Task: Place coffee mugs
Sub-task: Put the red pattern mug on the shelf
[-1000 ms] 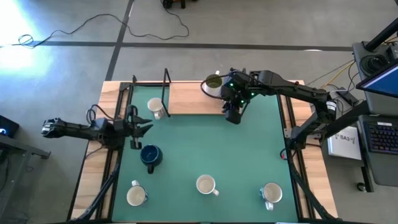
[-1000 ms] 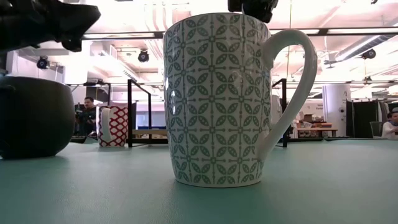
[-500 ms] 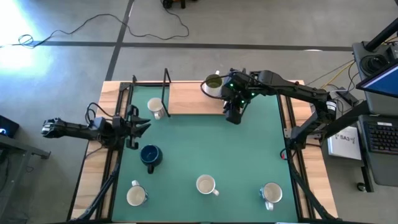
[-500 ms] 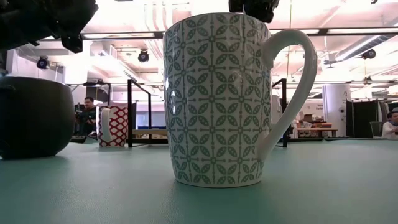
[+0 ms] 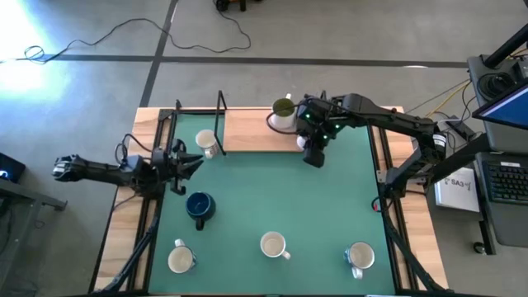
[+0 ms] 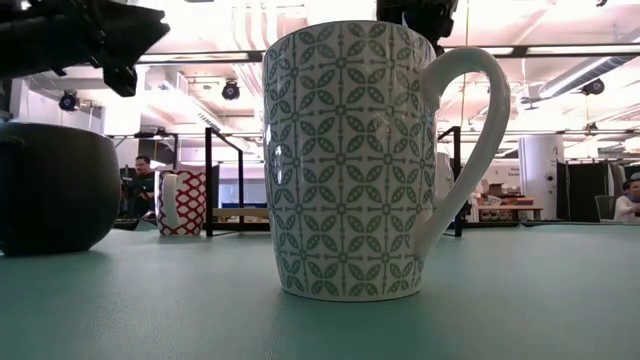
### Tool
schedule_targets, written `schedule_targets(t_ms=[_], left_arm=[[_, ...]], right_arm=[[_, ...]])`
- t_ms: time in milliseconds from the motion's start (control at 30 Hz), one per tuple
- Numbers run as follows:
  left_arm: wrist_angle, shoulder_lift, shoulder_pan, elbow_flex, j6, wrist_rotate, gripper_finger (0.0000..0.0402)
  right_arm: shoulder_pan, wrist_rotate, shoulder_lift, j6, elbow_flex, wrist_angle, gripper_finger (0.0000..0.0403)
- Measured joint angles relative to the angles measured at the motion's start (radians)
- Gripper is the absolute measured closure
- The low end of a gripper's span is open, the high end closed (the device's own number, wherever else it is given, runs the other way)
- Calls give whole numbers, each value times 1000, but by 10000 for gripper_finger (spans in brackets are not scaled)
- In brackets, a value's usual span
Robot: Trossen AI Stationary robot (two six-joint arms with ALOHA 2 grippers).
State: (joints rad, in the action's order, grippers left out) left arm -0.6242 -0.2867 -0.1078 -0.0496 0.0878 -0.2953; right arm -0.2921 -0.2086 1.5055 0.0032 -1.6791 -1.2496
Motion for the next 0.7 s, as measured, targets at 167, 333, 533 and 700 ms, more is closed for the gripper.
schedule_targets(t_ms=[167,333,533,700], left_arm=[[149,-150,0,-122,15,-42,333],[650,-277,0,-304,218,-215,333],[1241,-358,1,-522,474,-268,333],[1441,-417,39,-615,499,-299,333]], right_arm=[[0,0,0,-3,1,-2,314],[0,0,0,-3,19,-12,314],[-1,0,0,-3,71,-12,314],[-1,1,0,-4,95,-14,314]])
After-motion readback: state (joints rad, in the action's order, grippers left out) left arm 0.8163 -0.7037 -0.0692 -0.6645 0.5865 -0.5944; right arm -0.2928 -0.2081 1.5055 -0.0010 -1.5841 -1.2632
